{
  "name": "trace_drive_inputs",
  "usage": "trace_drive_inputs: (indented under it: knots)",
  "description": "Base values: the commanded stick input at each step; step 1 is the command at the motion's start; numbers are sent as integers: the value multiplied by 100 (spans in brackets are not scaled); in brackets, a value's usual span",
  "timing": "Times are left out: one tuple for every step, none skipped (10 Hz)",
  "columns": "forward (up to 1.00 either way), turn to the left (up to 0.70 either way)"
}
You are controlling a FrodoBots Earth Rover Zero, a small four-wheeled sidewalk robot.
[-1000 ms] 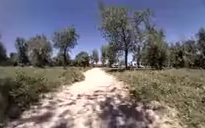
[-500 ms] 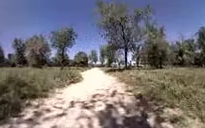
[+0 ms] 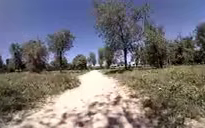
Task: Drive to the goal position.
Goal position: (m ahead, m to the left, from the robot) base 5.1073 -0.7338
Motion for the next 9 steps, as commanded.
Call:
trace_drive_inputs:
  knots:
    - [85, 0]
    - [85, 0]
    - [85, 0]
    - [85, 0]
    - [85, 0]
    - [85, 0]
    - [85, 0]
    - [85, 0]
    - [85, 0]
